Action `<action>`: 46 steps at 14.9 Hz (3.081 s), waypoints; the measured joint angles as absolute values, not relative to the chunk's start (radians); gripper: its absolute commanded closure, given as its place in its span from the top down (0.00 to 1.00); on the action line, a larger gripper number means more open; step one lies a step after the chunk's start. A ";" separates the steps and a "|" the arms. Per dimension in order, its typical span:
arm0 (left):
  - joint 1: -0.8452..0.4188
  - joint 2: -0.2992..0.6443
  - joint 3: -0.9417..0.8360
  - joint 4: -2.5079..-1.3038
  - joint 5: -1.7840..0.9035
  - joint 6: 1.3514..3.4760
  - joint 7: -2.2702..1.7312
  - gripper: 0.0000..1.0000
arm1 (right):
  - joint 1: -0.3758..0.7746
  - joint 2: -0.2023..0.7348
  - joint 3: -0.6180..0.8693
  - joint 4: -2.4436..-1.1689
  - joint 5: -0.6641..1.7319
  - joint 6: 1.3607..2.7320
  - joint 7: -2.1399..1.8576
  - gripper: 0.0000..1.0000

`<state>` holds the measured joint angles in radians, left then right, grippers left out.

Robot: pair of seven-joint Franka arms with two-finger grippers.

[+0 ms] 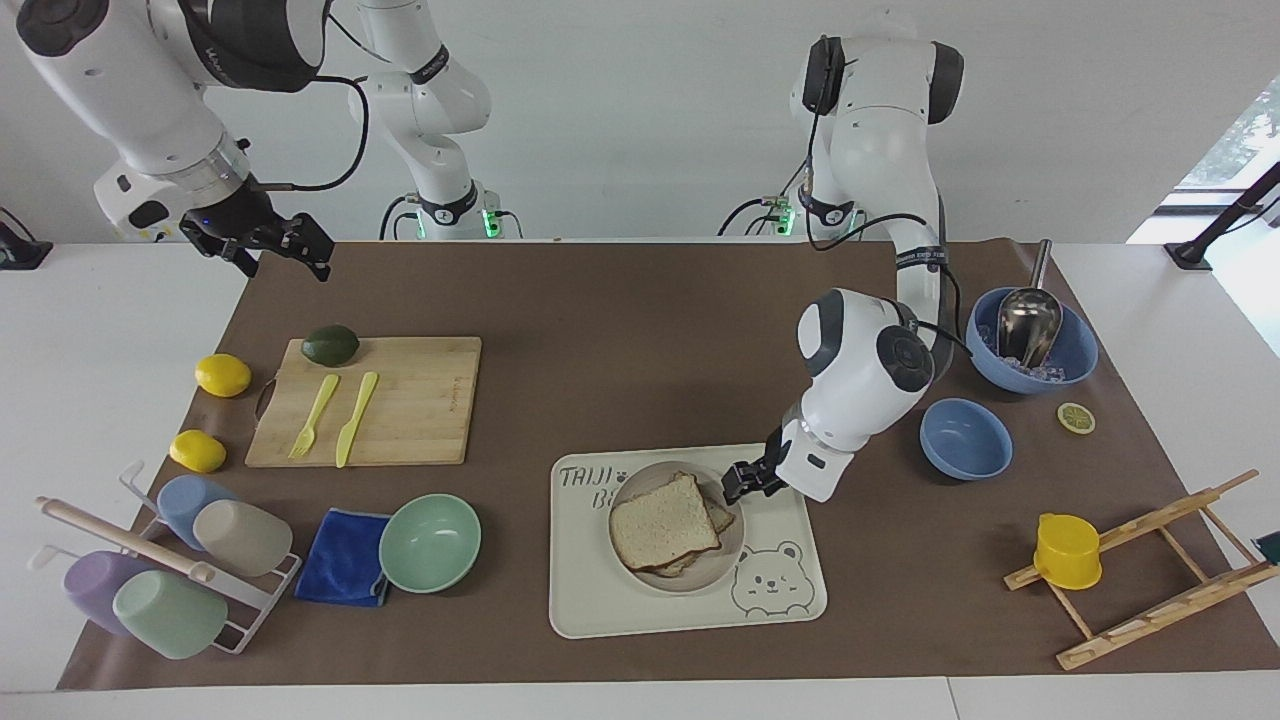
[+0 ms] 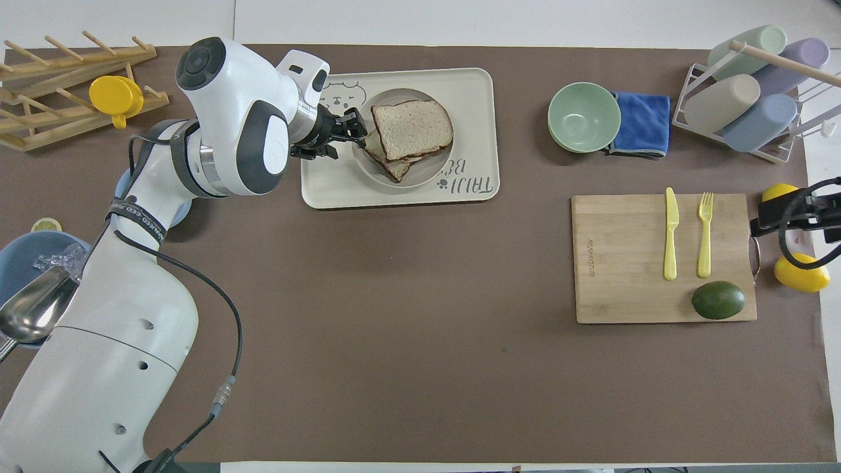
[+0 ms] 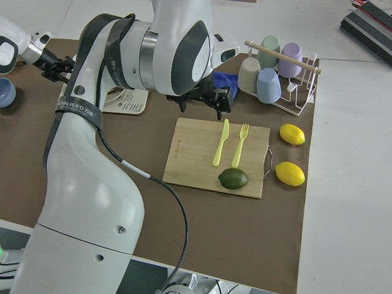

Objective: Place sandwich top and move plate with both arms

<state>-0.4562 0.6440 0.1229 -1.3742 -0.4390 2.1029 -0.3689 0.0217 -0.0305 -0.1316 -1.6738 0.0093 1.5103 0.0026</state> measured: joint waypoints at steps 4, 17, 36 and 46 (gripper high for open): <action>-0.376 0.553 0.140 -1.375 -0.413 2.001 -0.363 1.00 | 0.022 -0.031 -0.131 -1.674 0.009 1.510 0.003 1.00; -0.240 0.110 0.171 -1.456 -0.122 1.504 -0.158 1.00 | 0.022 -0.031 -0.131 -1.674 0.009 1.510 0.003 1.00; -0.120 -0.027 0.052 -1.607 -0.051 1.505 -0.097 1.00 | 0.023 -0.031 -0.130 -1.674 0.009 1.510 0.003 1.00; -0.123 -0.047 0.046 -1.656 -0.011 1.529 -0.089 1.00 | 0.027 -0.031 -0.129 -1.674 0.009 1.510 0.003 1.00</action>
